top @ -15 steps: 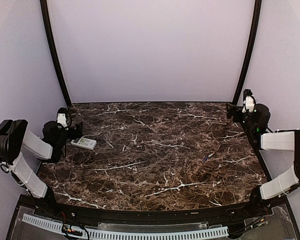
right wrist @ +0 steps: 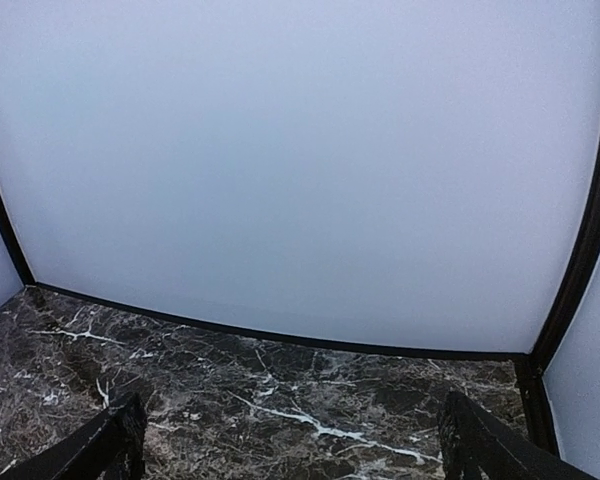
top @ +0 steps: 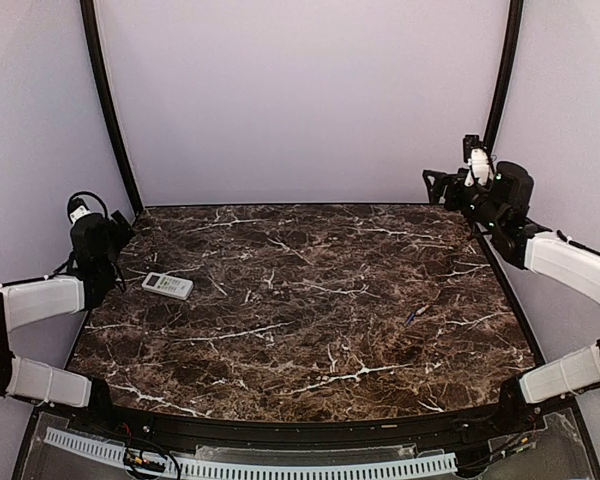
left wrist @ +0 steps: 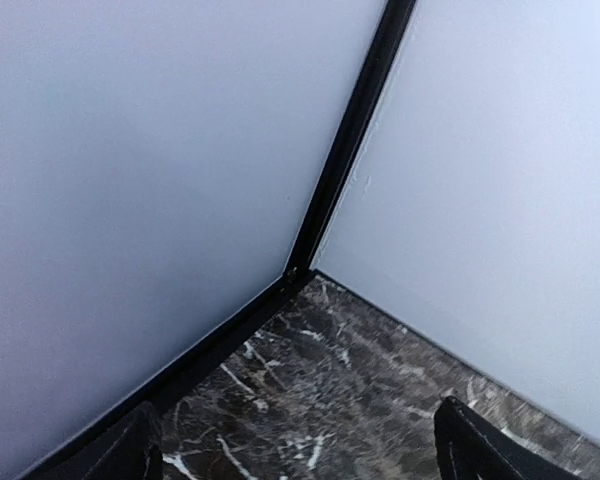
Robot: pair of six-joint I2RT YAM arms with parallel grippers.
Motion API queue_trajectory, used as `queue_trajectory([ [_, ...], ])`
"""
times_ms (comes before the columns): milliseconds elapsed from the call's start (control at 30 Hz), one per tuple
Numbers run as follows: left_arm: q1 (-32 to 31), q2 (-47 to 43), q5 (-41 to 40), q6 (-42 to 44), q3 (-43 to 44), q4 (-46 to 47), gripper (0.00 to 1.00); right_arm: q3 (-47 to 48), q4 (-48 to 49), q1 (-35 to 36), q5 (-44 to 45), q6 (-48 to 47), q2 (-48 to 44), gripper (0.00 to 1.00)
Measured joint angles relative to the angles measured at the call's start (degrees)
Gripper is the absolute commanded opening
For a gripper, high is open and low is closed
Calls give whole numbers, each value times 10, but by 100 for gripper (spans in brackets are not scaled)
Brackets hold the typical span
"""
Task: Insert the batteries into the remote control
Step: Pick up the remote control from the center of the board.
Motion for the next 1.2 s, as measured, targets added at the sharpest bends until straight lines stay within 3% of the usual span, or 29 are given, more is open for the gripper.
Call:
queue_trajectory([
  [100, -27, -33, -26, -141, 83, -155, 98, 20, -34, 44, 30, -9, 10, 99],
  [233, -60, 23, -25, -299, 163, -331, 99, 28, -67, 69, 51, -9, 26, 99],
  [367, -74, 178, -12, -411, 240, -515, 99, 32, -91, 87, 66, -10, 38, 98],
  [533, -74, 329, -1, -462, 358, -658, 99, 32, -100, 94, 76, -13, 39, 99],
  [633, -74, 375, 2, -483, 395, -704, 99, 32, -102, 95, 81, -16, 39, 99],
  [833, -74, 378, 5, -508, 406, -767, 94, 32, -102, 95, 93, -30, 39, 99],
  [1200, -90, 378, 21, -511, 427, -797, 93, 32, -106, 95, 105, -37, 40, 99],
])
